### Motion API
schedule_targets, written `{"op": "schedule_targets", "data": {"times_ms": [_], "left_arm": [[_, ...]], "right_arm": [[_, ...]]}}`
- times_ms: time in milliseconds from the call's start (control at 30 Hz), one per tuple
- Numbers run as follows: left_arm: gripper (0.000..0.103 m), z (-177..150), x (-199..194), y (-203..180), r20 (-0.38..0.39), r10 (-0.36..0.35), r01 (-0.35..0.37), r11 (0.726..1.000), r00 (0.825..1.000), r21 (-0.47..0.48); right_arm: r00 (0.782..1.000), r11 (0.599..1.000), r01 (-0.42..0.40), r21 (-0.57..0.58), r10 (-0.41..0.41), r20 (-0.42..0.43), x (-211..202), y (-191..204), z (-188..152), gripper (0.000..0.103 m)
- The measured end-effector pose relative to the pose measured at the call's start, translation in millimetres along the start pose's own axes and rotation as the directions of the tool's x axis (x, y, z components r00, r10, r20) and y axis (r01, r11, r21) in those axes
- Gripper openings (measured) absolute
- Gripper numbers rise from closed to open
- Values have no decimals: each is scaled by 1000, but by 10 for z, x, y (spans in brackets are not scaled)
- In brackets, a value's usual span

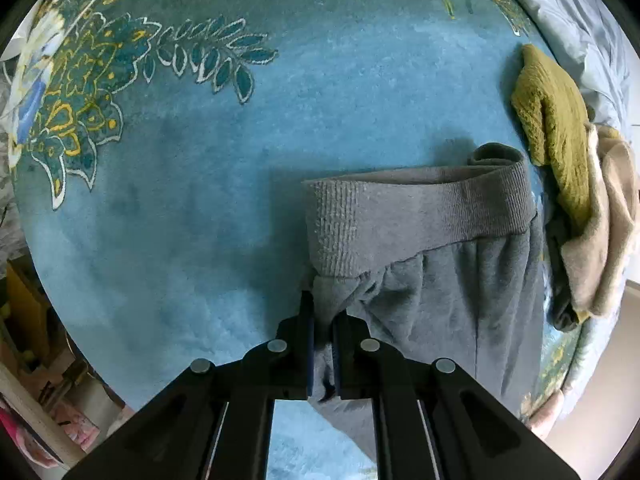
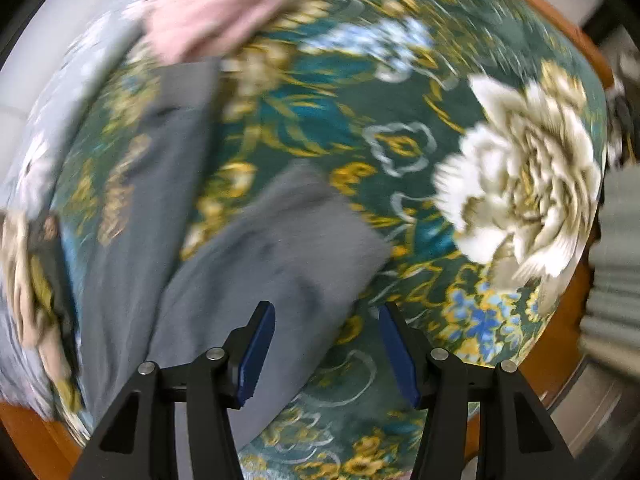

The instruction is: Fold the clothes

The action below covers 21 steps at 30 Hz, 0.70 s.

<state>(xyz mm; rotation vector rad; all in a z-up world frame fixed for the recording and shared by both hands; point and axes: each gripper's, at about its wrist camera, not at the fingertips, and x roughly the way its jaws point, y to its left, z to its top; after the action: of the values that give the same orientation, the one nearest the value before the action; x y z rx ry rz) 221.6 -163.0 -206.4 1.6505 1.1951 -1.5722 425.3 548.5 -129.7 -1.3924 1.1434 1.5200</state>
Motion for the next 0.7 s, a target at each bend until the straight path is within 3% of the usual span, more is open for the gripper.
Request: {"op": "schedule_targets", "data": {"times_ms": [100, 167, 233, 333, 433, 467, 600, 633, 700], "left_arm": [[10, -36, 16, -31, 25, 4, -3, 1000, 1000, -21], [22, -73, 26, -45, 35, 5, -4, 1000, 999, -24], [32, -152, 65, -82, 36, 11, -11, 1000, 999, -7], [36, -307, 204, -226, 33, 22, -22, 1000, 999, 13], [48, -339, 289, -252, 21, 17, -17, 1000, 1000, 9], [48, -331, 315, -246, 16, 12, -12, 1000, 1000, -1], [48, -311, 383, -252, 16, -28, 28, 999, 999, -17], [46, -310, 391, -263, 15, -34, 34, 999, 999, -14], [30, -313, 372, -261, 3, -39, 39, 999, 999, -29]], "right_arm": [[997, 999, -36, 35, 38, -62, 271, -167, 87, 58], [993, 997, -64, 35, 68, -101, 421, -214, 67, 58], [986, 993, -107, 42, 112, -122, 506, -239, 18, 58], [976, 987, -151, 52, 157, -149, 624, -235, -75, 51], [975, 983, -163, 82, 174, -140, 646, -193, -130, 49], [972, 979, -177, 102, 190, -136, 647, -188, -143, 47], [972, 972, -182, 150, 201, -120, 623, -153, -154, 9], [976, 974, -170, 147, 187, -110, 592, -131, -148, 8], [984, 979, -150, 137, 162, -81, 475, -77, -139, 7]]}}
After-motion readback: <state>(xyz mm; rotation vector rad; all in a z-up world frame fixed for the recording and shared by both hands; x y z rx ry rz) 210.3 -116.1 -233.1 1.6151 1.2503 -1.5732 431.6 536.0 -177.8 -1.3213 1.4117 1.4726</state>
